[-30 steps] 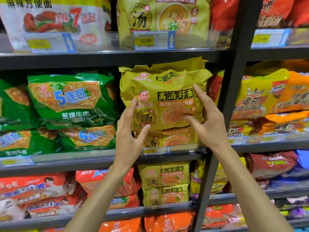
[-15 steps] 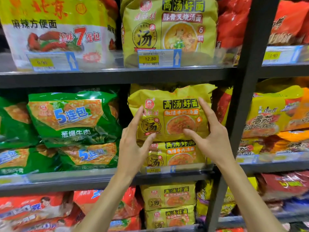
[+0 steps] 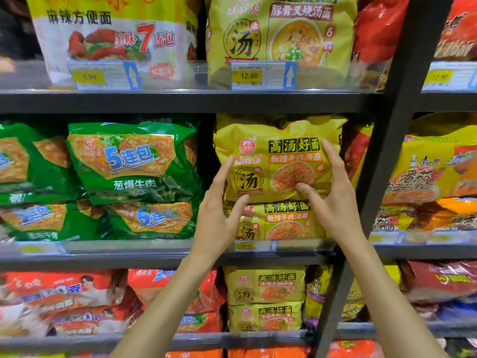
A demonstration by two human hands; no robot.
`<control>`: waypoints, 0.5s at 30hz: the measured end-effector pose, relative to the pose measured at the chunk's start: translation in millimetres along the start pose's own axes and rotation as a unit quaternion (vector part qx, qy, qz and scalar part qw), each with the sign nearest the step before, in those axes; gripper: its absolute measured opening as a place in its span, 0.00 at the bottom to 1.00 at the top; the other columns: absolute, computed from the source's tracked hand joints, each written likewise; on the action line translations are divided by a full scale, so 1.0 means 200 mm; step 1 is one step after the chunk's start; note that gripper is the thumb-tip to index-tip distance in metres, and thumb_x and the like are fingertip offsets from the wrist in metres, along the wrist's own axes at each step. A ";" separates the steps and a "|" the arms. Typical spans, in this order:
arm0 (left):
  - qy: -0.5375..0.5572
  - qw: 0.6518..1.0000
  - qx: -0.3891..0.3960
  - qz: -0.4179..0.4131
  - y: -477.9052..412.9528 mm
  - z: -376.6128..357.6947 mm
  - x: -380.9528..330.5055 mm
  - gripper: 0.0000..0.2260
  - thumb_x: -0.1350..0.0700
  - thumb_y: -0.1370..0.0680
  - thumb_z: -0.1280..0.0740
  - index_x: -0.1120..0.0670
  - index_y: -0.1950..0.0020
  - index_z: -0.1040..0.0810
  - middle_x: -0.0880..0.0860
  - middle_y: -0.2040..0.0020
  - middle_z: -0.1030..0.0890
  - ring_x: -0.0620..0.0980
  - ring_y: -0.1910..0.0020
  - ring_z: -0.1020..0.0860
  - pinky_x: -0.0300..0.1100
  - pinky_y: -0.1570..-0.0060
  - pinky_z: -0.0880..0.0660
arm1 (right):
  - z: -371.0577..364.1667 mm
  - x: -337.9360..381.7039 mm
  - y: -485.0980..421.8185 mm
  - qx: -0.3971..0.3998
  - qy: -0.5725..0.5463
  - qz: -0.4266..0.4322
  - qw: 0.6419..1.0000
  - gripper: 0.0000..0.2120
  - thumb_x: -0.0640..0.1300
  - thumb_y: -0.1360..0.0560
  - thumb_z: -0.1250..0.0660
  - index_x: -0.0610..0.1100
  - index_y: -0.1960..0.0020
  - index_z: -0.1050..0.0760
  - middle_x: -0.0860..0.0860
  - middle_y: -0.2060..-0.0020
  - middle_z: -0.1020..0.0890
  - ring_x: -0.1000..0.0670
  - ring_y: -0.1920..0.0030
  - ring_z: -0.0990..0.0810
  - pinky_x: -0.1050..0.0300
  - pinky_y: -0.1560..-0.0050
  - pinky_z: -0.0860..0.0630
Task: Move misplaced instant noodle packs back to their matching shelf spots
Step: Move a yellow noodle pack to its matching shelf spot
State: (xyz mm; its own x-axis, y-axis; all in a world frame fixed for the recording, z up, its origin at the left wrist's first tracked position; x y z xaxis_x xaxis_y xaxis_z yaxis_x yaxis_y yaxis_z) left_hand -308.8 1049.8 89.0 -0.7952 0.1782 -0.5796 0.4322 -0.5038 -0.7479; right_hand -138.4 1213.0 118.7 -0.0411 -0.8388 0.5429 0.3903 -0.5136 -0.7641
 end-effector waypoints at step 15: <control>-0.024 0.999 0.035 0.015 0.04 0.03 -0.05 0.38 0.61 0.19 0.33 0.38 0.18 0.50 0.40 0.19 0.40 0.46 0.20 0.37 0.61 0.33 0.26 | 0.03 0.14 0.11 0.043 0.087 -0.026 0.995 0.43 0.41 0.21 0.31 0.61 0.19 0.56 0.53 0.21 0.40 0.69 0.34 0.40 0.59 0.39 0.35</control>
State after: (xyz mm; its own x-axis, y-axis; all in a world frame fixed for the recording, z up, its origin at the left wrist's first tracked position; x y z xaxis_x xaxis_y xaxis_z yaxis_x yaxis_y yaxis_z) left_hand -300.6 1039.1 90.8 -0.8030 0.1223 -0.5832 0.4257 -0.5671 -0.7051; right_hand -126.0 1180.4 119.4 -0.2186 -0.8342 0.5063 0.4600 -0.5457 -0.7004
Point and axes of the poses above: each hand's wrist, its own y-axis away from the middle knuckle, its own z-axis out of the back of the hand, x = y × z, the point moved 10 cm from there along -y, towards the middle knuckle
